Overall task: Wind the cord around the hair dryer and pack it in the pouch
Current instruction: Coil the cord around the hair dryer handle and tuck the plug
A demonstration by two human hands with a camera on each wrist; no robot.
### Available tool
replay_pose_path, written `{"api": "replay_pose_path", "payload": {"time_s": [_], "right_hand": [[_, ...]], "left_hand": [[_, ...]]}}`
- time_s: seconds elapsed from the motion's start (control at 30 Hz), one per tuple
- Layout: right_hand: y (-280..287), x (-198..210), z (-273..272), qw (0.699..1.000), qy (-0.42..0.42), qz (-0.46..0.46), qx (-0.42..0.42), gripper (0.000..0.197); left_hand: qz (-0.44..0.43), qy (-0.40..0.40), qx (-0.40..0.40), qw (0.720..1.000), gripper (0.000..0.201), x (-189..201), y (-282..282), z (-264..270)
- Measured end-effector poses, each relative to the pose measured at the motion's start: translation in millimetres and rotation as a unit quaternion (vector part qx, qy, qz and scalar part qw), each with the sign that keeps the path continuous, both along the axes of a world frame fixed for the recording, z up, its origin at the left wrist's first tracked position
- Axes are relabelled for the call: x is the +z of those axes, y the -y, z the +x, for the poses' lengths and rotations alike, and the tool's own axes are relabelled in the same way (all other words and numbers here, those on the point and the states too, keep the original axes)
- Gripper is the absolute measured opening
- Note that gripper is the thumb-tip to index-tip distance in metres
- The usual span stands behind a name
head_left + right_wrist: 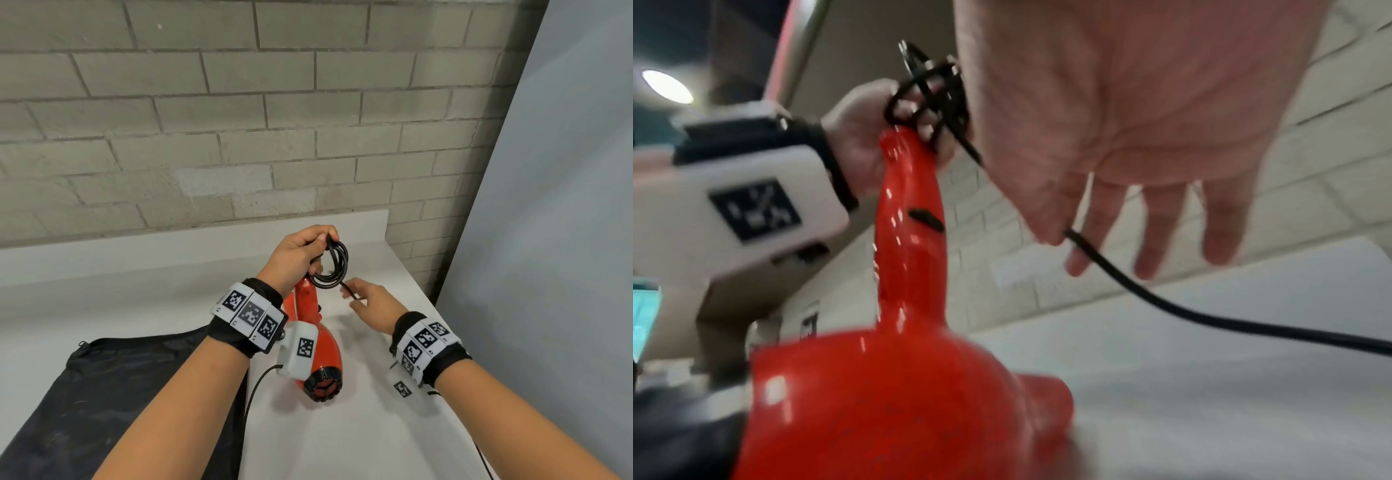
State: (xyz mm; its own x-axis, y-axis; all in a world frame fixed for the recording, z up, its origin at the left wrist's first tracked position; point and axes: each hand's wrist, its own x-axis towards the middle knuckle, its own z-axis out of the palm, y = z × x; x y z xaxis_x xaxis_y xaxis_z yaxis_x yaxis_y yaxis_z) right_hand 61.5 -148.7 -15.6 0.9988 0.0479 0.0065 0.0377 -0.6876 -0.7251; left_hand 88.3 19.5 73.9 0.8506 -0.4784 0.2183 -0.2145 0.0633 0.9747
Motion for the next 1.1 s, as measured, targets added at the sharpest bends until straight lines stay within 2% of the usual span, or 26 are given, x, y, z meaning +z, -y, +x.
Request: {"api": "replay_pose_path", "payload": {"time_s": [0.1,0.2,0.3,0.47,0.57,0.63,0.7,0.73,0.8,0.87,0.93,1.1], "right_hand": [[-11.7,24.0,-5.4,0.991,0.060,0.092,0.073,0.035],[-19.6,33.4,-4.1,0.984,0.079,0.132,0.090,0.029],[-20.1,32.8,-0.4,0.983,0.077,0.152,0.066,0.020],[-4.8,16.9,6.8,0.998,0.020,0.062,-0.007,0.034],[-2.3,15.7,10.5,0.998,0.029,0.008,-0.053,0.024],[-5.9,21.4,8.4,0.999,0.031,0.013,-0.029,0.015],[-12.3,28.6,3.9,0.997,0.036,0.058,0.048,0.030],[-15.9,31.6,1.9,0.993,0.039,0.083,0.074,0.030],[-19.6,37.2,0.4,0.986,0.055,0.127,0.089,0.018],[-15.6,41.8,3.1,0.986,0.078,0.136,0.060,0.022],[-10.5,48.5,5.5,0.988,0.109,0.111,0.017,0.027],[-4.8,73.7,8.9,0.978,0.199,0.043,-0.050,0.015]], "left_hand": [[0.007,0.017,0.002,1.000,0.030,-2.2,-0.4,1.2],[0.018,0.025,0.001,1.000,0.029,-2.1,-0.2,1.8],[0.014,0.015,-0.011,1.000,0.029,-1.2,-0.3,1.0],[0.004,-0.008,-0.013,1.000,0.028,0.4,-6.4,0.0],[0.008,-0.006,-0.004,1.000,0.027,0.5,-7.3,-0.5],[0.012,0.006,-0.001,1.000,0.026,-0.1,-6.8,-0.6],[0.019,0.022,0.002,1.000,0.025,-0.9,-5.9,-0.8],[0.023,0.028,0.006,0.999,0.025,-1.1,-5.4,-0.9],[0.022,0.027,0.011,0.999,0.025,-0.8,-5.0,-1.2],[0.009,0.013,0.013,1.000,0.023,-0.4,-4.3,-1.4],[-0.007,-0.001,0.021,1.000,0.022,0.3,-3.9,-1.7],[0.022,-0.016,0.018,0.999,0.017,3.2,-2.6,-1.1]]}}
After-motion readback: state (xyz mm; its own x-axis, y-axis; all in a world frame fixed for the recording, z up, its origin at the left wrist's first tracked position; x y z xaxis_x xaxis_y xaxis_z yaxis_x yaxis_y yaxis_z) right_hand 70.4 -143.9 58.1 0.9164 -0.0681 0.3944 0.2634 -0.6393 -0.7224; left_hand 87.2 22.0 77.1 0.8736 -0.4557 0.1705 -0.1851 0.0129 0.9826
